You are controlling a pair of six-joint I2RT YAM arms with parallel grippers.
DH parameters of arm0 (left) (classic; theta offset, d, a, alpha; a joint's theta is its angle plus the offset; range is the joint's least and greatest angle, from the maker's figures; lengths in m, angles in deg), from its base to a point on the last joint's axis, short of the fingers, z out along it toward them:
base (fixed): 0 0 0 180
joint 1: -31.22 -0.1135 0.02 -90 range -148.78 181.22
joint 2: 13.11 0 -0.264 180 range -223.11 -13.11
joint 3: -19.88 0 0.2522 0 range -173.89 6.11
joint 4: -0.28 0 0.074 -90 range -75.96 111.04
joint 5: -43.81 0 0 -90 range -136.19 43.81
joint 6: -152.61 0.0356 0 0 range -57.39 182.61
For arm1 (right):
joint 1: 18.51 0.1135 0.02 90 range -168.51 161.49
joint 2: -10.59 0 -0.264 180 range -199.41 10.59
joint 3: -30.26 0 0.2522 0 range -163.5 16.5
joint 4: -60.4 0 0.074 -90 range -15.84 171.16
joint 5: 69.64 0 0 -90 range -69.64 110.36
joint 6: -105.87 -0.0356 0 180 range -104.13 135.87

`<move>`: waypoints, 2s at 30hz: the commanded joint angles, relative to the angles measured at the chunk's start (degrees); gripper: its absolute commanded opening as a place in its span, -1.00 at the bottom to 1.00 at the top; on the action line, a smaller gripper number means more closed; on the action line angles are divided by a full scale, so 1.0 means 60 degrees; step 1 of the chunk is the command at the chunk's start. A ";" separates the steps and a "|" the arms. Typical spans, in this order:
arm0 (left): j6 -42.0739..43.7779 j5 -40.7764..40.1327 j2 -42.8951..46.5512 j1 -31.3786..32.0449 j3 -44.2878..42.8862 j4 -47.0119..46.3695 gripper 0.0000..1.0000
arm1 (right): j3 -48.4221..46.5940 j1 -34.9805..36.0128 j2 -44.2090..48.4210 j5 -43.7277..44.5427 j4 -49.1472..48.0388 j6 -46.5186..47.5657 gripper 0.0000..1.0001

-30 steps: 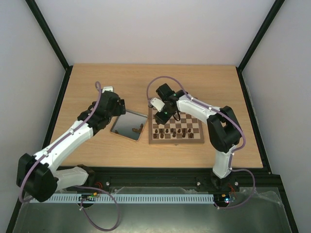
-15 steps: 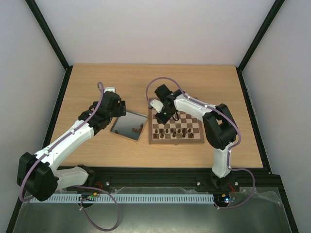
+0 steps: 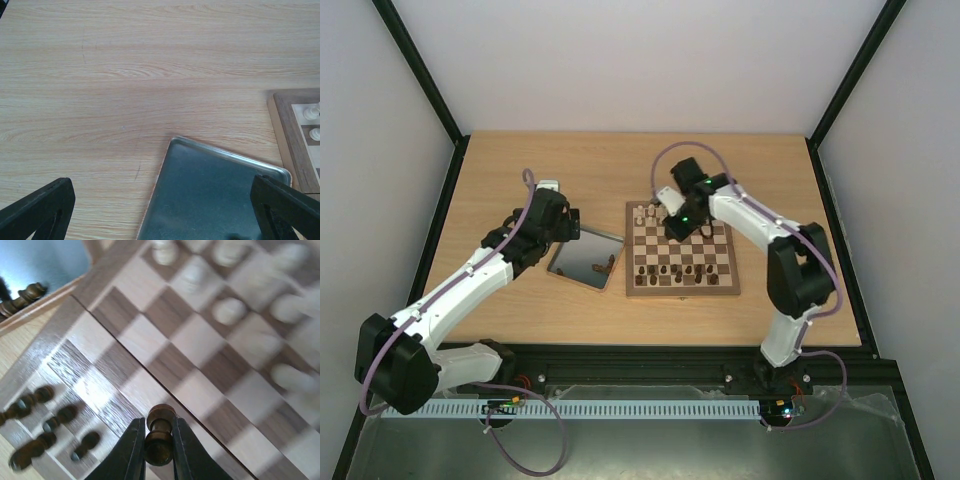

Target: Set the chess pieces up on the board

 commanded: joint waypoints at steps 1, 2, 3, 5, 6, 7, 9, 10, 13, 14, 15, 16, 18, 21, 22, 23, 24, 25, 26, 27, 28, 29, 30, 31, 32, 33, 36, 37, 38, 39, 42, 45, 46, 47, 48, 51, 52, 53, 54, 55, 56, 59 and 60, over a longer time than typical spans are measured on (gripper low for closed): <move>0.0130 0.0063 -0.0044 -0.0042 -0.0165 -0.0011 0.98 | 0.0660 -0.0820 0.1276 -0.0209 0.0927 0.0054 -0.88; 0.0151 0.0090 -0.0064 -0.0042 -0.0159 -0.0004 0.98 | 0.0908 -0.1048 0.1529 -0.0216 0.0965 0.0109 -0.88; 0.0159 0.0119 -0.0092 -0.0042 -0.0166 0.0002 0.98 | 0.1128 -0.1341 0.1809 -0.0224 0.1015 0.0160 -0.89; 0.0173 0.0145 -0.0156 -0.0042 -0.0180 0.0043 0.98 | 0.1659 -0.1778 0.2444 -0.0174 0.1071 0.0331 -0.89; 0.0167 0.0174 -0.0168 -0.0042 -0.0183 0.0056 0.98 | 0.1914 -0.1997 0.2698 -0.0124 0.1093 0.0407 -0.89; 0.0174 0.0210 -0.0175 -0.0046 -0.0187 0.0054 0.98 | 0.2189 -0.2213 0.2975 -0.0085 0.1094 0.0493 -0.89; 0.0185 0.0307 -0.0202 -0.0038 -0.0187 0.0044 0.98 | 0.2659 -0.2573 0.3446 -0.0018 0.1129 0.0661 -0.89; 0.0189 0.0338 -0.0216 -0.0031 -0.0186 0.0036 0.98 | 0.2868 -0.2725 0.3666 0.0029 0.1159 0.0758 -0.89; 0.0217 0.0420 -0.0249 -0.0034 -0.0195 0.0039 0.98 | 0.3466 -0.2915 0.4166 0.0205 0.1238 0.1068 -0.89; 0.0218 0.0435 -0.0262 -0.0034 -0.0188 0.0041 0.98 | 0.3692 -0.2929 0.4305 0.0282 0.1242 0.1166 -0.89; 0.0231 0.0464 -0.0271 -0.0028 -0.0188 0.0044 0.98 | 0.3948 -0.2927 0.4401 0.0360 0.1222 0.1262 -0.89; 0.0240 0.0479 -0.0277 -0.0035 -0.0187 0.0047 0.98 | 0.4133 -0.2930 0.4472 0.0421 0.1194 0.1358 -0.89; 0.0247 0.0506 -0.0289 -0.0028 -0.0187 0.0047 0.98 | 0.4439 -0.2930 0.4556 0.0499 0.1159 0.1574 -0.89; 0.0275 0.0568 -0.0307 -0.0034 -0.0187 0.0043 0.98 | 0.4842 -0.2928 0.4574 0.0563 0.1048 0.1757 -0.89; 0.0277 0.0585 -0.0320 -0.0036 -0.0186 0.0036 0.98 | 0.4913 -0.2925 0.4546 0.0571 0.1031 0.1786 -0.88; 0.0277 0.0586 -0.0329 -0.0029 -0.0184 0.0046 0.98 | 0.4979 -0.2924 0.4517 0.0561 0.1016 0.1803 -0.88; 0.0290 0.0586 -0.0336 -0.0028 -0.0187 0.0034 0.98 | 0.5024 -0.2935 0.4483 0.0550 0.1002 0.1818 -0.87; 0.0291 0.0586 -0.0344 -0.0028 -0.0187 0.0034 0.98 | 0.5068 -0.2927 0.4445 0.0543 0.0963 0.1815 -0.87; 0.0292 0.0586 -0.0354 -0.0029 -0.0187 0.0042 0.98 | 0.5103 -0.2934 0.4390 0.0530 0.0927 0.1816 -0.87; 0.0292 0.0586 -0.0352 -0.0031 -0.0187 0.0035 0.98 | 0.5135 -0.2922 0.4364 0.0504 0.0879 0.1805 -0.86; 0.0292 0.0589 -0.0352 -0.0028 -0.0180 0.0051 0.98 | 0.5153 -0.2924 0.4321 0.0479 0.0833 0.1805 -0.86; 0.0295 0.0590 -0.0363 -0.0028 -0.0187 0.0055 0.98 | 0.5177 -0.2935 0.4273 0.0456 0.0788 0.1798 -0.86; 0.0305 0.0597 -0.0366 -0.0035 -0.0187 0.0059 0.98 | 0.5182 -0.2938 0.4209 0.0442 0.0755 0.1784 -0.86; 0.0301 0.0600 -0.0366 -0.0028 -0.0182 0.0047 0.98 | 0.5203 -0.2933 0.4160 0.0427 0.0722 0.1772 -0.85; 0.0306 0.0600 -0.0379 -0.0035 -0.0187 0.0047 0.98 | 0.5206 -0.2925 0.4097 0.0426 0.0692 0.1768 -0.85; 0.0306 0.0600 -0.0381 -0.0029 -0.0186 0.0053 0.98 | 0.5221 -0.2928 0.4051 0.0422 0.0655 0.1768 -0.85; 0.0319 0.0602 -0.0381 -0.0028 -0.0187 0.0056 0.98 | 0.5280 -0.2923 0.3967 0.0481 0.0511 0.1748 -0.85; 0.0321 0.0600 -0.0388 -0.0028 -0.0187 0.0059 0.98 | 0.5298 -0.2926 0.3945 0.0496 0.0466 0.1741 -0.85; 0.0321 0.0611 -0.0395 -0.0028 -0.0187 0.0049 0.98 | 0.5316 -0.2924 0.3920 0.0526 0.0431 0.1739 -0.85; 0.0321 0.0616 -0.0408 -0.0035 -0.0186 0.0056 0.98 | 0.5340 -0.2924 0.3888 0.0527 0.0402 0.1738 -0.85; 0.0337 0.0641 -0.0424 -0.0028 -0.0187 0.0051 0.98 | 0.5407 -0.2930 0.3793 0.0596 0.0328 0.1753 -0.83; 0.0335 0.0659 -0.0425 -0.0031 -0.0185 0.0054 0.98 | 0.5476 -0.2926 0.3733 0.0644 0.0223 0.1771 -0.82; 0.0339 0.0670 -0.0436 -0.0030 -0.0187 0.0050 0.98 | 0.5489 -0.2932 0.3711 0.0636 0.0229 0.1761 -0.81; 0.0345 0.0680 -0.0439 -0.0035 -0.0184 0.0058 0.98 | 0.5459 -0.2927 0.3682 0.0593 0.0297 0.1756 -0.76; 0.0350 0.0674 -0.0439 -0.0032 -0.0183 0.0048 0.98 | 0.5410 -0.2925 0.3684 0.0532 0.0381 0.1753 -0.67; 0.0350 0.0688 -0.0475 -0.0028 -0.0200 0.0068 0.98 | 0.5178 -0.2927 0.3826 0.0498 0.0684 0.1784 -0.37; 0.0350 0.0701 -0.0490 -0.0031 -0.0209 0.0064 0.98 | 0.5040 -0.2936 0.3918 0.0524 0.0803 0.1819 -0.33; 0.0349 0.0735 -0.0508 -0.0028 -0.0203 0.0075 0.98 | 0.4837 -0.2929 0.4016 0.0585 0.0929 0.1847 -0.31; 0.0350 0.0764 -0.0536 -0.0028 -0.0210 0.0082 0.98 | 0.4678 -0.2926 0.4121 0.0623 0.1053 0.1873 -0.29; 0.0349 0.0813 -0.0575 -0.0035 -0.0216 0.0088 0.98 | 0.4519 -0.2935 0.4208 0.0628 0.1247 0.1903 -0.28; 0.0339 0.0889 -0.0619 -0.0032 -0.0228 0.0111 0.98 | 0.4327 -0.2935 0.4291 0.0619 0.1402 0.1946 -0.27; 0.0082 0.1105 -0.0769 -0.0041 -0.0273 0.0196 0.92 | 0.3806 -0.2932 0.4358 0.0598 0.1797 0.2030 -0.26; -0.0039 0.1167 -0.0858 -0.0042 -0.0306 0.0256 0.87 | 0.3619 -0.2936 0.4355 0.0555 0.1859 0.2024 -0.26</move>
